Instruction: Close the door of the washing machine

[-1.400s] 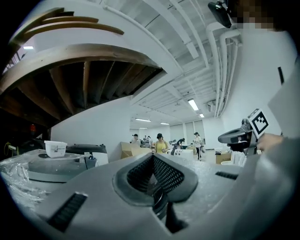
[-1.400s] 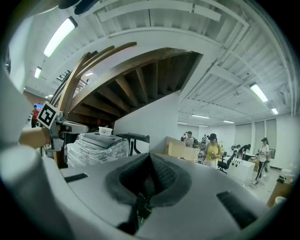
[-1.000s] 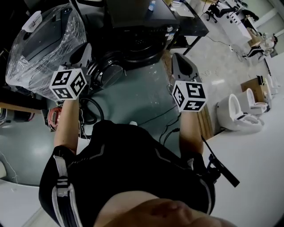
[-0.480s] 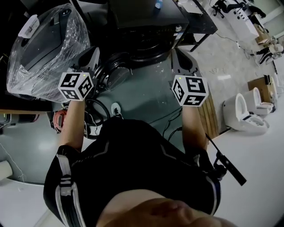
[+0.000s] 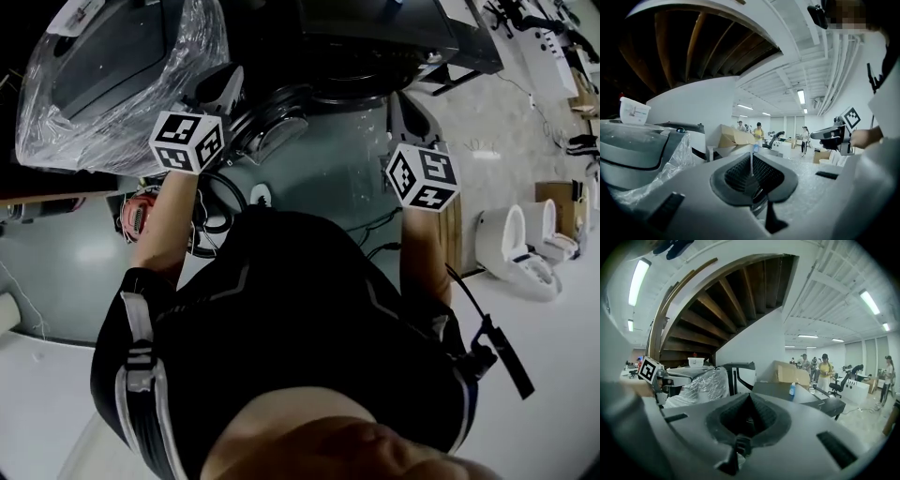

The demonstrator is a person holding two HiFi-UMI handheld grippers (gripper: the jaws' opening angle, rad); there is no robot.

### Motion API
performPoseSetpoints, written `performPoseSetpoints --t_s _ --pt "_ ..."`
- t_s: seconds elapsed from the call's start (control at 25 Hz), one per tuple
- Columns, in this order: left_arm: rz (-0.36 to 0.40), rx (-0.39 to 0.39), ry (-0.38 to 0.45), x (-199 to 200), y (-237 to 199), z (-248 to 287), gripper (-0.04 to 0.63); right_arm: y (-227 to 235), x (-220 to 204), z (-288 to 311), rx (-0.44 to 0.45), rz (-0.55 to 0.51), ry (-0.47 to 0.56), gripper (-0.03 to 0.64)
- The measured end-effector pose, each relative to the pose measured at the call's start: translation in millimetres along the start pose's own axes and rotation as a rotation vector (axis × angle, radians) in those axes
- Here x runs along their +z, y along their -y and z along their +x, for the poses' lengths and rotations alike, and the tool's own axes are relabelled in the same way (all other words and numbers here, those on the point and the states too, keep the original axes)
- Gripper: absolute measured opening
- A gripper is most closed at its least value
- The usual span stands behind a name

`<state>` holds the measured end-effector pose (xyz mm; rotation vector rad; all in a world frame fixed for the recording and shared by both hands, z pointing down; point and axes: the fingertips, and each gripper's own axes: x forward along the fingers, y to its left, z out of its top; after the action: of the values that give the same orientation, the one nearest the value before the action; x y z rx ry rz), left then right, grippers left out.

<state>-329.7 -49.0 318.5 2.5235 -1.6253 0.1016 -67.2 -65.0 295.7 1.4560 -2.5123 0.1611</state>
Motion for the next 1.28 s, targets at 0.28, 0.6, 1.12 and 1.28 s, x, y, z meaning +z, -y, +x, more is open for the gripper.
performPoseSetpoints --t_s 0.28,0.6,1.12,1.28 --pt "0.071 -0.129 -0.148 -61 -9 21 0.003 -29 -27 47 0.068 -0.043 -0.09 0.005" --pt "0.085 -0.206 -0.392 -163 -31 50 0.003 -49 -70 84 0.074 0.0 -0.179 0.005" --pt "0.083 -0.254 -0.698 -316 -67 67 0.038 -66 -145 99 0.0 0.01 -0.38 0.005" --pt "0.085 -0.271 -0.785 -347 -71 67 0.149 -63 -160 98 0.002 0.03 -0.4 0.005"
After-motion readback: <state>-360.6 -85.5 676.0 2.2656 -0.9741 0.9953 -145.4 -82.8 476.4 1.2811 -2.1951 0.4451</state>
